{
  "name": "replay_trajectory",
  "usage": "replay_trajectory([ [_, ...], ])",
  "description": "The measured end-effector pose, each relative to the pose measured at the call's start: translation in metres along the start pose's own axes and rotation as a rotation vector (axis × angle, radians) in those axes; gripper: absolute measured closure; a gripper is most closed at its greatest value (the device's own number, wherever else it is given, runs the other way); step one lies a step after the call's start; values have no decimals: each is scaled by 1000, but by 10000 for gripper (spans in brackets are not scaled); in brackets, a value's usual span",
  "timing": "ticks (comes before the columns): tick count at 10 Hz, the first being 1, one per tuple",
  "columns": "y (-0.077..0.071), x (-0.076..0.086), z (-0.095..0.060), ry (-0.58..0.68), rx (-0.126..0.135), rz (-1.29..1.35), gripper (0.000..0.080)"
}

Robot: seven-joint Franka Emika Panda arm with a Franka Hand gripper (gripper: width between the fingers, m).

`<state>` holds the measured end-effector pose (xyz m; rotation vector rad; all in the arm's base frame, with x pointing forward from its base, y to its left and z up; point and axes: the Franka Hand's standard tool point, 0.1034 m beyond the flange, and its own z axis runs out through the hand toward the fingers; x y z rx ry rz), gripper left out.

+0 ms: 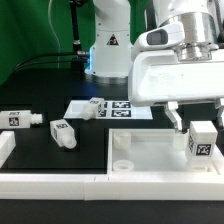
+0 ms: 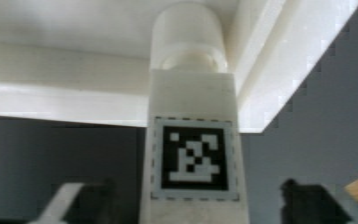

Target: Assemble one leg

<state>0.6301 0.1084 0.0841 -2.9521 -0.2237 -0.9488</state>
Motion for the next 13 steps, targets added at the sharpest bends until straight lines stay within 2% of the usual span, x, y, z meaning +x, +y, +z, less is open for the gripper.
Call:
replay_trajectory([
  [1,-1,-3,1,-34,9,5,246],
  [2,1,-2,-2,-90,14,64,170],
  [3,-8,-1,-3,-173,26,151,156],
  [4,-12,1,-1,-264,28,173,156],
  [6,-8,8,3,-455,35,254,150],
  [7,-10,8,4,-528,46,264,150],
  [8,-4,7,9,-527,48,243,150],
  [9,-2,-3,7,-598,56,256,150],
  [10,-1,-2,5,-648,65,269,150],
  [13,0,0,7,-648,63,277,150],
])
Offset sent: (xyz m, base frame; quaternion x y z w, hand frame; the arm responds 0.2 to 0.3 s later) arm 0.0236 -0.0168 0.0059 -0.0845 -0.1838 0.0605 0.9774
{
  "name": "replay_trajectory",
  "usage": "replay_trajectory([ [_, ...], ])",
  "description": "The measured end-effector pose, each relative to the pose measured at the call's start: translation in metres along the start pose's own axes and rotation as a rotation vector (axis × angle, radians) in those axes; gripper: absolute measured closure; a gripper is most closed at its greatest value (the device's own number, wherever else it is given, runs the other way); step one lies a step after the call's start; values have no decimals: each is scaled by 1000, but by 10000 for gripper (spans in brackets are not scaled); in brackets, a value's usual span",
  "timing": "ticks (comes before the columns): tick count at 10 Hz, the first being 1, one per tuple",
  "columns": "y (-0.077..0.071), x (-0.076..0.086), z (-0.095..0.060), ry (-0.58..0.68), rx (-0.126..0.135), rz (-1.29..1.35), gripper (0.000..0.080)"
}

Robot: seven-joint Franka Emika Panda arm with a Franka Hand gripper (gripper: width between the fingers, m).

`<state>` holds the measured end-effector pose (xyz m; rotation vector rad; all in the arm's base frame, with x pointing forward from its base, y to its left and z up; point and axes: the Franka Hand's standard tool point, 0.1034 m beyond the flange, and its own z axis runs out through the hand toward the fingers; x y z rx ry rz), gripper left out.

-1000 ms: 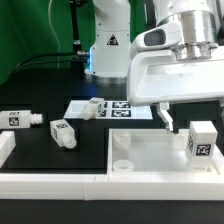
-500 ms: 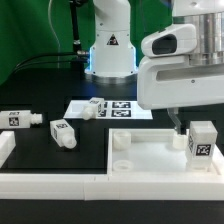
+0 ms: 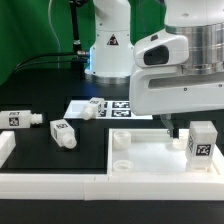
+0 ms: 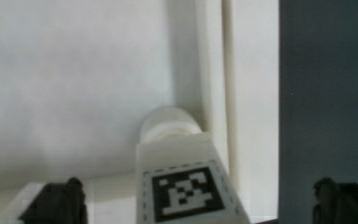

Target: Assemble one leg

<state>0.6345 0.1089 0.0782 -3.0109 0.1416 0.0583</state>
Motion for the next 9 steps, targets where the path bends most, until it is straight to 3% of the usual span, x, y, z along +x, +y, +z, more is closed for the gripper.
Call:
replay_trajectory([
  [2,0,0,0,0,1,143,420],
  [3,0,-1,1,-3,0,170,512],
  [7,-5,-4,2,36,7,579,512],
  [8,-6,-3,2,37,15,755,512],
  [9,-8,-3,2,30,39,943,512],
])
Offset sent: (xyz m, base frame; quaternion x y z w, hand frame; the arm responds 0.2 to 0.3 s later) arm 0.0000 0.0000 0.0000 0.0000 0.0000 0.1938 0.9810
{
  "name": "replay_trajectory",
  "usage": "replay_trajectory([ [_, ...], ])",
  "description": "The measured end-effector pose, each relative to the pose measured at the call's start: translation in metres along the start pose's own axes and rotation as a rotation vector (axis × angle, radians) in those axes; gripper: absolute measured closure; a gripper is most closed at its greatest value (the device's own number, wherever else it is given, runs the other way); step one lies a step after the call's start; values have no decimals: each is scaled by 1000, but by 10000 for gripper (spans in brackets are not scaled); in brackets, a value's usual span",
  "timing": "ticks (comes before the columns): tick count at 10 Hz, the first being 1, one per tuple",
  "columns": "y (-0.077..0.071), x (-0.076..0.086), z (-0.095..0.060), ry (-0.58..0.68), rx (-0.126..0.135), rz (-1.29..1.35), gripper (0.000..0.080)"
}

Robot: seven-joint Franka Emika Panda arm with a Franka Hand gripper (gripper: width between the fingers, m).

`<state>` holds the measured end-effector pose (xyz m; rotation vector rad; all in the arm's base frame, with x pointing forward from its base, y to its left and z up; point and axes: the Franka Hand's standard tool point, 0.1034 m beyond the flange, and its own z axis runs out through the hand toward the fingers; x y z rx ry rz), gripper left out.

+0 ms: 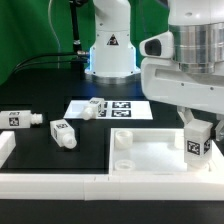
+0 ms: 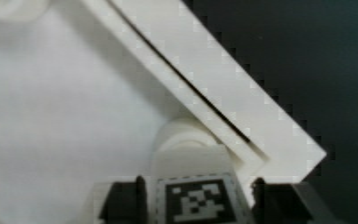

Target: Assemble one leg

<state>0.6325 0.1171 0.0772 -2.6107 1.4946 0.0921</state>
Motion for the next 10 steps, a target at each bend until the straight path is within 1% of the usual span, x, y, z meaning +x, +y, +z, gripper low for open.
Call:
replay_trajectory([
  [1,-2,-2,1,-16,13,174,512],
  [3,-3,2,0,-30,26,265,512],
  [4,-3,1,0,-28,24,268,512],
  [5,-3,1,0,-28,24,248,415],
  [6,-3,1,1,-25,22,230,277],
  [7,-1,0,3,-3,11,78,190],
  [8,0,3,3,14,4,-179,190],
  [9,0,8,0,33,-9,-409,158],
  [10,-2,4,-3,39,-17,-464,152],
])
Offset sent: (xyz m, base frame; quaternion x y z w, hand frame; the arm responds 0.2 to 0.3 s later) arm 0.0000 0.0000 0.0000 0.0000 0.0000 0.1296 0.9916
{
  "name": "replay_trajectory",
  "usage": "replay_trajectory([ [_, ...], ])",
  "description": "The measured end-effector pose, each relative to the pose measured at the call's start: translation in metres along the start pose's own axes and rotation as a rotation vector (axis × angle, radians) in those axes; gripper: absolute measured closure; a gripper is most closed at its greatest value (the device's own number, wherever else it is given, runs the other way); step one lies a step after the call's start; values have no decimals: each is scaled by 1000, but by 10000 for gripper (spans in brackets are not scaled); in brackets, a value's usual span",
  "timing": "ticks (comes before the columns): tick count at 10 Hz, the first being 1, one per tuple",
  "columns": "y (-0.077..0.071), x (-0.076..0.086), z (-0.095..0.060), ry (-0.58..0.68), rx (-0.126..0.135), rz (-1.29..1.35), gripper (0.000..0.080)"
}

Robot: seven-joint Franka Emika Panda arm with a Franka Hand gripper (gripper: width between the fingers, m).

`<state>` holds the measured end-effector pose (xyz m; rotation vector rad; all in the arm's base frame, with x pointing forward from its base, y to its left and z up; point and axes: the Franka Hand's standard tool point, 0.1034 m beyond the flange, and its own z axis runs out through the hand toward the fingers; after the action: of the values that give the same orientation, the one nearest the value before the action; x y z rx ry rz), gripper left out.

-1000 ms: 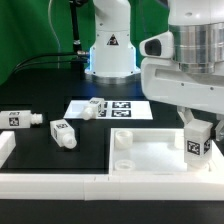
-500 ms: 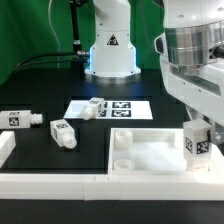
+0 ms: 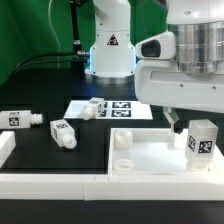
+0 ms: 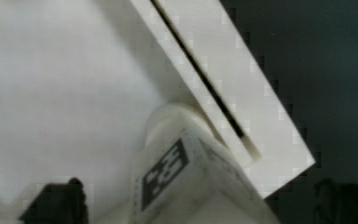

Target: Assemble one leg

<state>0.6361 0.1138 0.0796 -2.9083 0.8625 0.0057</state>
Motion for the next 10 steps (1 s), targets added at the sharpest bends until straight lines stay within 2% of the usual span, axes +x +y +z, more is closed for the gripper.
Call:
replay_trajectory([
  [2,2,2,1,4,-4,-118,151],
  [4,1,8,-1,45,-64,-515,151],
  [5,-5,14,-4,84,-49,-531,151],
  [6,-4,13,-3,82,-50,-523,151],
  [8,-4,13,-2,83,-42,-403,415],
  [9,-4,13,-3,85,-39,-334,514],
  [10,-4,14,-3,88,-35,-254,514],
])
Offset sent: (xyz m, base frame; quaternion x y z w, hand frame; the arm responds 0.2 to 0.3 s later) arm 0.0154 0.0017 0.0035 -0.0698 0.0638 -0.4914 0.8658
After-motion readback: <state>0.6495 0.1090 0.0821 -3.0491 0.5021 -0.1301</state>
